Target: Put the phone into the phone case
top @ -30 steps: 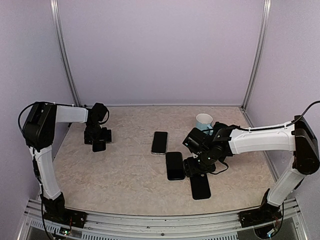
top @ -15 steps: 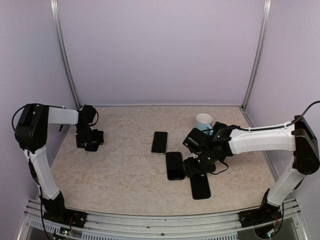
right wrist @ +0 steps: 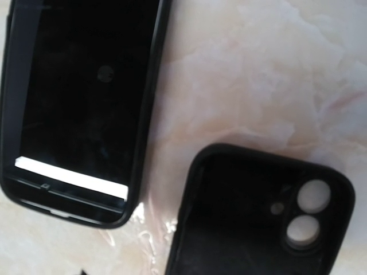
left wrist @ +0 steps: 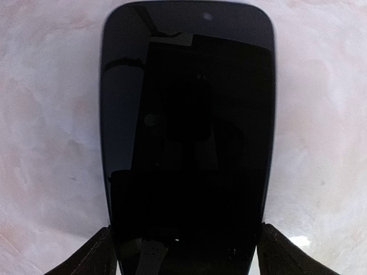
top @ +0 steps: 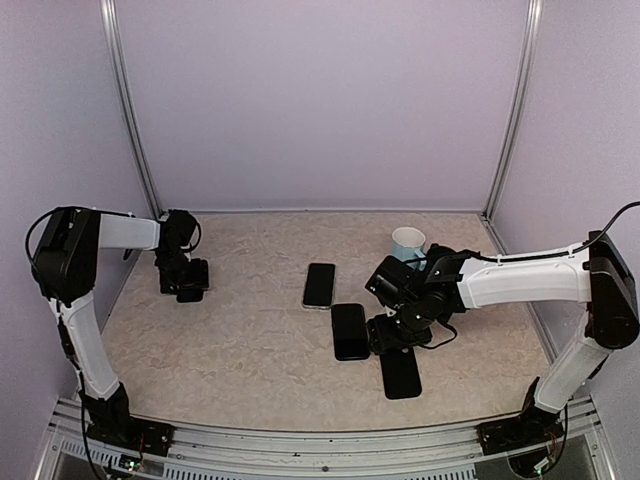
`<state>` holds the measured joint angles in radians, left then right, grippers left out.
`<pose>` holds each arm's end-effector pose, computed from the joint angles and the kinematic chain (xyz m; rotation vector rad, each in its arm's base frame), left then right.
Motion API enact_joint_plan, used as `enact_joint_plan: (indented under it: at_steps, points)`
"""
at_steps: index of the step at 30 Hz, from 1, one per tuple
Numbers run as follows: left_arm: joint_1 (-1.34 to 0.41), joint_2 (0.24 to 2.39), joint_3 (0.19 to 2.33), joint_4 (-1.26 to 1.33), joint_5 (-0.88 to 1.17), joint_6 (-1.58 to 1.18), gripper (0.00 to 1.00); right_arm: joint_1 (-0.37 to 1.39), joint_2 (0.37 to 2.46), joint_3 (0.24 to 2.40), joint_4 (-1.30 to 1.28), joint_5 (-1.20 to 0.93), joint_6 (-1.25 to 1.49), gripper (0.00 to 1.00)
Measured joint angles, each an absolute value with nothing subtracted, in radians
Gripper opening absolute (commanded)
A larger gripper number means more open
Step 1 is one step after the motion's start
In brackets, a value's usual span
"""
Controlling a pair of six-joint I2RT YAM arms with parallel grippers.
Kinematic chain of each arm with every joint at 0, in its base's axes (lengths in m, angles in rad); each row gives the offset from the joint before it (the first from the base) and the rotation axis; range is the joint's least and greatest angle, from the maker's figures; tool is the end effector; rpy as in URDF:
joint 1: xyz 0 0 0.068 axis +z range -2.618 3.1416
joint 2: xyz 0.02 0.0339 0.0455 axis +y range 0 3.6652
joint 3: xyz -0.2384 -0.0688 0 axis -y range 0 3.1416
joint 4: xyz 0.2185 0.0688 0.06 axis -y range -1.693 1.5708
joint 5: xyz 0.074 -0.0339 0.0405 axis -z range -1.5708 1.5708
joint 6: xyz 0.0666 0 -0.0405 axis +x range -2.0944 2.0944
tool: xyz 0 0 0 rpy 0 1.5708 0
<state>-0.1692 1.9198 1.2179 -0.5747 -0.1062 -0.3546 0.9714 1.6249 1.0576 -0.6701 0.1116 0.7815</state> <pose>0.3440 -0.0516 0.1081 -0.2842 2.8159 0.0367 0.1727 0.2396 0.1523 -0.2420 2.8212 0.2649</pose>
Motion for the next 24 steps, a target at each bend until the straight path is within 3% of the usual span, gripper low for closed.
enact_joint_plan:
  at_steps: [9, 17, 24]
  points:
    - [-0.289, 1.868, 1.122, -0.488, -0.115, -0.335, 0.67, 0.973, 1.625, 1.076, -0.692, 0.113, 0.773, 0.72]
    - [-0.447, 1.821, 1.055, -0.473, -0.131, -0.379, 0.69, 0.973, 1.625, 1.076, -0.691, 0.116, 0.772, 0.72]
    - [-0.686, 1.732, 0.957, -0.49, -0.123, -0.464, 0.88, 0.973, 1.619, 1.076, -0.692, 0.122, 0.772, 0.72]
